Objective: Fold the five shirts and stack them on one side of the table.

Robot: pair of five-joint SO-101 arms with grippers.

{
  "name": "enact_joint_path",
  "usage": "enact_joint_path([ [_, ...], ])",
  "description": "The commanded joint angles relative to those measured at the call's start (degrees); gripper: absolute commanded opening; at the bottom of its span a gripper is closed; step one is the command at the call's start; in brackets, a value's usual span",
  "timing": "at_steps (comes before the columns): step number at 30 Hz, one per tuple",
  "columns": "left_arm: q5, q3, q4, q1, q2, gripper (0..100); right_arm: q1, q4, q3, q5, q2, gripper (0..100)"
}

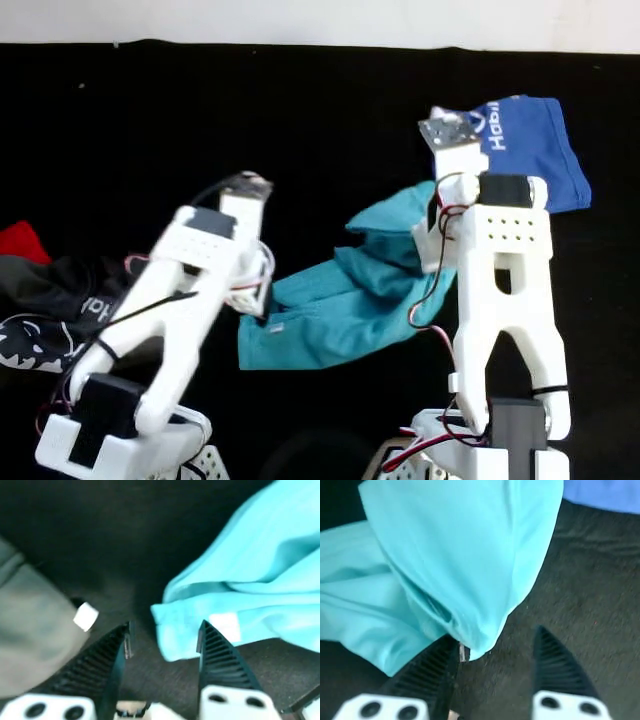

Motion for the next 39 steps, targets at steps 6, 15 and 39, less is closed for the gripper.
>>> enact_joint_path([
  [6,0.44,4.97,-8.09,4.44,-1.27,20,0.84,1.63,-2.51,0.44,-2.42,21.7],
  [15,0.35,5.05,-9.23,4.79,0.48,16,0.75,2.59,-2.59,0.35,-2.42,21.7],
  [39,-4.22,-29.23,20.66,-15.69,-13.32,1,-5.76,0.13,11.56,-3.34,-18.68,21.7],
])
